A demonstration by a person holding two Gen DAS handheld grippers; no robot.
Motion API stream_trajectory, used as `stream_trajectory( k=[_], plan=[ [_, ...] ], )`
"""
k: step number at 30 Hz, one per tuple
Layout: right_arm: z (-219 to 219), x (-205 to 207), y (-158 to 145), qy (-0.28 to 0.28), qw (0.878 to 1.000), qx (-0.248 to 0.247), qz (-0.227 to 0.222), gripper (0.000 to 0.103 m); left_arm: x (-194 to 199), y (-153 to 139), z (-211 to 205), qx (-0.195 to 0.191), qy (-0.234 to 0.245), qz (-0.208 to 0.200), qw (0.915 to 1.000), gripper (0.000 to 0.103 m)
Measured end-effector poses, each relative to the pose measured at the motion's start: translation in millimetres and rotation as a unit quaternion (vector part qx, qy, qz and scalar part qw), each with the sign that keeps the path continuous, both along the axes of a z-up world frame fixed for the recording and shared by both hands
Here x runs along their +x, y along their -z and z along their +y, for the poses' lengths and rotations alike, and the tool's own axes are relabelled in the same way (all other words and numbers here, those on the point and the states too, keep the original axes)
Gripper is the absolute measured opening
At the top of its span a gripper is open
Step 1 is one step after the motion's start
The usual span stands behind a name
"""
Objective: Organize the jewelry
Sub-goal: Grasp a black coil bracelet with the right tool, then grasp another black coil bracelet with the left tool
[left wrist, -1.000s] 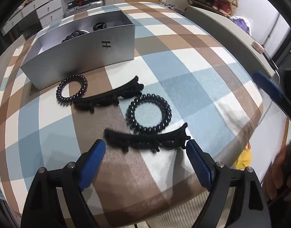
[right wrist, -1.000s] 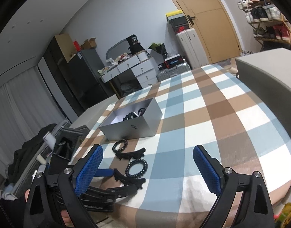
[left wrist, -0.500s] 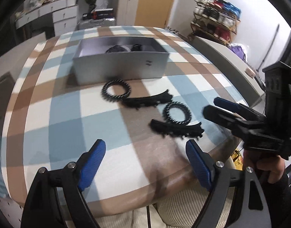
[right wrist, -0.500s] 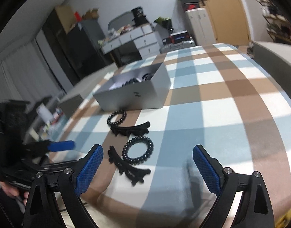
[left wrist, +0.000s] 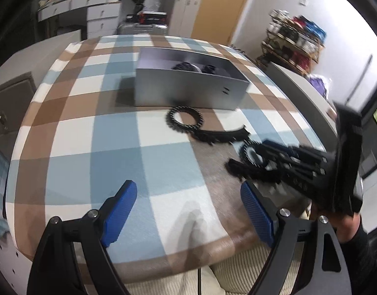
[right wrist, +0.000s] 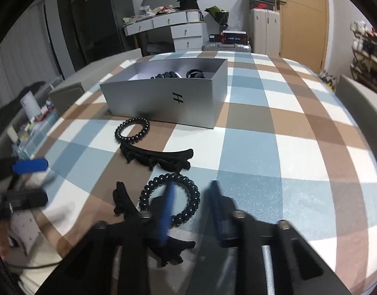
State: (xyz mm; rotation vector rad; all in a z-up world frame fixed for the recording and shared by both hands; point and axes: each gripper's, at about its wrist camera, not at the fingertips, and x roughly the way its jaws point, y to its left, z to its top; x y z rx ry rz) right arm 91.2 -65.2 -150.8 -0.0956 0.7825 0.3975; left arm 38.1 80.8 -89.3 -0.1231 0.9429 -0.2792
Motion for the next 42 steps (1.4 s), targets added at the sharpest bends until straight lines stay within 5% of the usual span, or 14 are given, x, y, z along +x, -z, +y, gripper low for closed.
stream_trajectory(
  k=[5,23,31,38,42],
  plan=[
    [12.0,-9.2,1.2,-0.021,0.998,-0.051,-0.034,0.008,17.7,-1.4,11.5,-0.003,-0.031,0.006,0.9995,0.083],
    [-36.6,-14.3,-24.6,0.006,0.996,0.071,-0.055,0.008,90.4,14.2,-23.0,0.020,-0.007,0.063,0.9978,0.083],
    [-41.8,-15.3,-34.3,-0.007,0.993,0.095,-0.072,0.008,99.2,24.6,-38.4,0.080,-0.011,0.074,0.9940,0.083],
    [-38.6,-13.6,-37.2,-0.021,0.991,0.103,-0.079,0.009,92.3,22.4,-45.5,0.130,-0.002,0.052,0.9902,0.048],
    [-40.8,-8.6,-35.9,-0.018,0.991,0.110,-0.077,0.009,84.7,19.6,-48.7,0.136,0.012,0.052,0.9893,0.041]
  ],
)
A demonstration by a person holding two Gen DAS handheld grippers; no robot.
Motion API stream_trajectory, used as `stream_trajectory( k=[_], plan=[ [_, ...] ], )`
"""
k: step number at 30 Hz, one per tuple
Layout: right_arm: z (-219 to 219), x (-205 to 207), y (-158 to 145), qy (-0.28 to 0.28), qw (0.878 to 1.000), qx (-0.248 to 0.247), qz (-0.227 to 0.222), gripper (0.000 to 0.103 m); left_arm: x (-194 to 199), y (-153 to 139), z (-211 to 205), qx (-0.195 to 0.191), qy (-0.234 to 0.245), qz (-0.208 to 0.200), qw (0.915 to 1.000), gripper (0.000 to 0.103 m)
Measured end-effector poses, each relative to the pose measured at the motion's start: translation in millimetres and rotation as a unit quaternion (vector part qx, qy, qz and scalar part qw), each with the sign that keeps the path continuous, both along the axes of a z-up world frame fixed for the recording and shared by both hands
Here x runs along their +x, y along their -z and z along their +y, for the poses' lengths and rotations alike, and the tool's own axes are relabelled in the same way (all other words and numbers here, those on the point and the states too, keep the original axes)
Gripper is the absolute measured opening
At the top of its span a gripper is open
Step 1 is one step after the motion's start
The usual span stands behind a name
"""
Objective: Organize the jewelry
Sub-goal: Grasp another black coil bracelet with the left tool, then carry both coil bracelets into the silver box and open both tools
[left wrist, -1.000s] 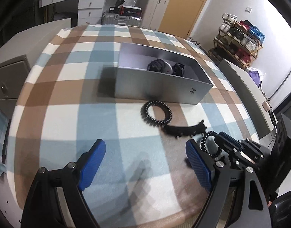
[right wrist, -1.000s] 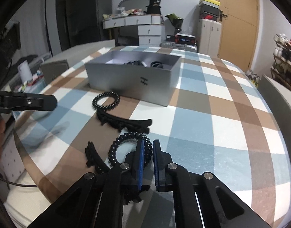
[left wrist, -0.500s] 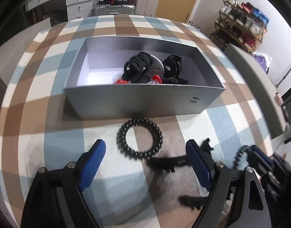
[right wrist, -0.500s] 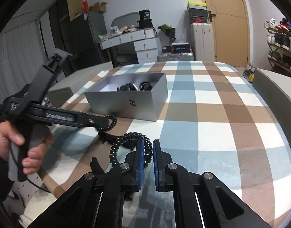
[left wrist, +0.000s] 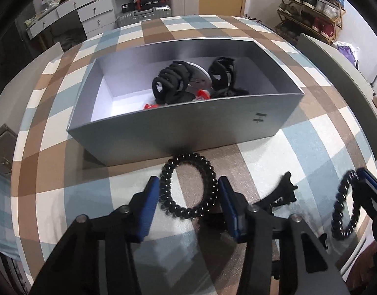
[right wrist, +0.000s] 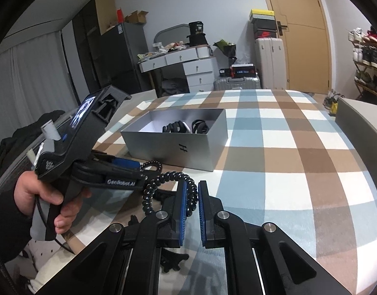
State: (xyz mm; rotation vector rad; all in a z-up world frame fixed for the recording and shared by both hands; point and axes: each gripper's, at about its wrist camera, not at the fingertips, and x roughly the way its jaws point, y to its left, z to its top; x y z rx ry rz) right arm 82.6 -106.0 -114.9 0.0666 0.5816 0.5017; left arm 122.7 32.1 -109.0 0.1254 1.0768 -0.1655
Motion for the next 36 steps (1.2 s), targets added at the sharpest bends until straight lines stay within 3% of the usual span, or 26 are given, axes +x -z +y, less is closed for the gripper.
stream_trajectory(
  k=[10,16,26,36],
  plan=[
    [-11.4,6.4,-9.8,0.013,1.000,0.023,0.001,0.009,-5.4,-9.7,4.4,-0.003,0.002,-0.014,0.9999,0.040],
    [-9.1,13.5,-24.8,0.003,0.999,0.046,-0.001,0.009,-17.0,-29.0,15.4,-0.003,-0.011,-0.047,0.9988,0.040],
    [10.1,27.9,-50.7,-0.022,0.997,0.072,-0.020,0.009,-25.2,-78.3,35.6,-0.067,-0.011,-0.148,0.9866,0.040],
    [30.0,65.9,-72.8,-0.034,0.995,0.086,-0.038,0.009,1.2,-89.0,42.1,-0.098,0.008,-0.170,0.9805,0.040]
  ],
)
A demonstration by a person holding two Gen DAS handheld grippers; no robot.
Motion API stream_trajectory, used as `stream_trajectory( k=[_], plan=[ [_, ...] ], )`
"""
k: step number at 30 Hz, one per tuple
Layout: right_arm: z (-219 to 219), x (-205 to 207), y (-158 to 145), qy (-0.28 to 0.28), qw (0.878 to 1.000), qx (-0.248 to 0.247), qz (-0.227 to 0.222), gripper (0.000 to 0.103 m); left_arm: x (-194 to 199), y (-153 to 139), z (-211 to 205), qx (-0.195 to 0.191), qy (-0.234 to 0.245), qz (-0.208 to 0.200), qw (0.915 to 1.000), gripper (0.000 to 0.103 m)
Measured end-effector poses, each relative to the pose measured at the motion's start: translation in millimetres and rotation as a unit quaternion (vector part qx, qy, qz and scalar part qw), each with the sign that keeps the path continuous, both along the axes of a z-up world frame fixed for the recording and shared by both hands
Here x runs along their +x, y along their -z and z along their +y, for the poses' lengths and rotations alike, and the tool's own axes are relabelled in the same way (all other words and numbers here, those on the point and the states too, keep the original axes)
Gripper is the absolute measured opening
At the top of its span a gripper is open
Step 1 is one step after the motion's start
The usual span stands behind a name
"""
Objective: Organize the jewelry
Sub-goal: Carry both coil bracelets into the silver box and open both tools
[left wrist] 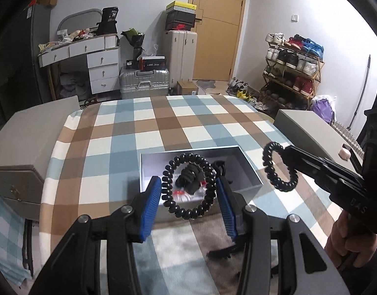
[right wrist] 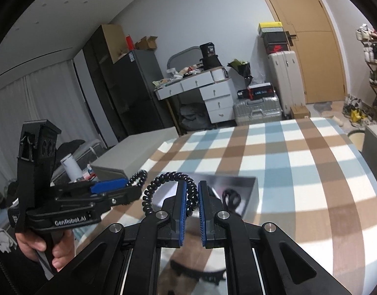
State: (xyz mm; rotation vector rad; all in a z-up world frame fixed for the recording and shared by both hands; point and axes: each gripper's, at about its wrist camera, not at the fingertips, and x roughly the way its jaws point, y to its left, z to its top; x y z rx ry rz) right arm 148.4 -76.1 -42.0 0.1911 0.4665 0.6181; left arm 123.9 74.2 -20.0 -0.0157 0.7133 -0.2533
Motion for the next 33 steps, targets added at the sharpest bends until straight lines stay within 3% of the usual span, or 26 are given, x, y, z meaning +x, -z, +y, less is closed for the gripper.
stream_trajectory(
  k=[8,16,27,33],
  plan=[
    [24.7,42.4,7.4,-0.004,1.000,-0.015,0.012,0.009,35.1,15.7,12.2,-0.042,-0.008,0.030,0.9986,0.040],
    [37.2,71.7,29.2,-0.011,0.998,-0.044,0.034,0.009,53.1,31.6,9.7,-0.032,-0.001,0.050,0.9982,0.040],
    [36.9,83.3,43.9,-0.007,0.997,-0.056,0.048,0.009,62.5,43.3,10.3,-0.039,0.005,0.078,0.9962,0.040],
    [32.3,79.1,40.2,-0.001,0.998,-0.044,0.046,0.011,62.9,44.7,7.7,-0.055,0.022,0.103,0.9929,0.049]
  ],
)
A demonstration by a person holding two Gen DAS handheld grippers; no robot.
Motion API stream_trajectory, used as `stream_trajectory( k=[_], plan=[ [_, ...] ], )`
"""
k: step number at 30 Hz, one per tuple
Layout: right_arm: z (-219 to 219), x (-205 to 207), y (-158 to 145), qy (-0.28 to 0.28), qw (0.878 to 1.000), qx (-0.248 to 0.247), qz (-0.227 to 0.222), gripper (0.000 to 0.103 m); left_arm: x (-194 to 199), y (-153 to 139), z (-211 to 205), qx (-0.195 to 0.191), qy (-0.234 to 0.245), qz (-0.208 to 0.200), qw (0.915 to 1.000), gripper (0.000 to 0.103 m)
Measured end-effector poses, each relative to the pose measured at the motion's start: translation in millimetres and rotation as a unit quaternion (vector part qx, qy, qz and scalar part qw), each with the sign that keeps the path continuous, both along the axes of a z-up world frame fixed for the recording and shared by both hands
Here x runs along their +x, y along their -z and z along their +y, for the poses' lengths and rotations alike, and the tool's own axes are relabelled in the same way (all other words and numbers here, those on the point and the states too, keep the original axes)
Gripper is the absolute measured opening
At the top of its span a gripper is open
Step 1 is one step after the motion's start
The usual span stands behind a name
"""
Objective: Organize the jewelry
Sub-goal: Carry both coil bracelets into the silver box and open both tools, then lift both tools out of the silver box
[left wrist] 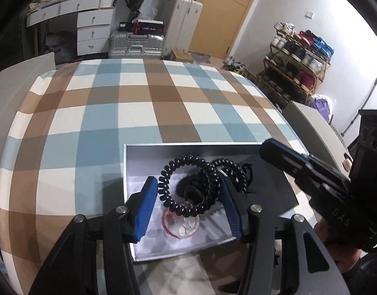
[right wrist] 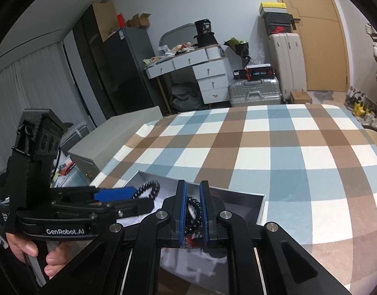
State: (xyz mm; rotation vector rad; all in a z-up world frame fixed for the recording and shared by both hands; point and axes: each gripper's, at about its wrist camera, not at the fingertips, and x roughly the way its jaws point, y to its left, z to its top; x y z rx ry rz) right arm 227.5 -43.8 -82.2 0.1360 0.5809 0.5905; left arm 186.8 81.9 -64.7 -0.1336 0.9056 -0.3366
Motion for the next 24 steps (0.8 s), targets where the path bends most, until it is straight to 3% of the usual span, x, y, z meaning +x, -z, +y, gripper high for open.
stream_trajectory(
  k=[4,6,10,13,19,24],
  plan=[
    [-3.8,-11.2,-5.0,0.004,1.000,-0.004,-0.005,0.015,-9.9,-7.6,-3.0,0.007,0.004,-0.010,0.9999,0.058],
    [-6.8,-18.5,-7.9,0.007,1.000,-0.006,-0.009,0.021,-11.6,-10.5,-3.1,0.007,0.003,-0.014,0.9999,0.075],
    [-14.3,-34.3,-15.1,0.014,1.000,-0.006,-0.019,0.033,-21.0,-18.4,-5.9,0.013,0.000,-0.026,0.9996,0.076],
    [-21.2,-48.8,-20.0,0.028,0.999,-0.009,-0.026,0.055,-29.4,-23.3,-8.3,0.016,-0.004,-0.036,0.9992,0.076],
    [-32.8,-76.1,-24.0,0.042,0.998,-0.016,-0.034,0.058,-48.7,-29.5,-11.6,0.024,-0.004,-0.052,0.9983,0.076],
    [-44.9,-95.5,-23.9,0.056,0.998,-0.013,-0.035,0.067,-65.4,-29.0,-17.5,0.026,0.005,-0.058,0.9980,0.080]
  ],
)
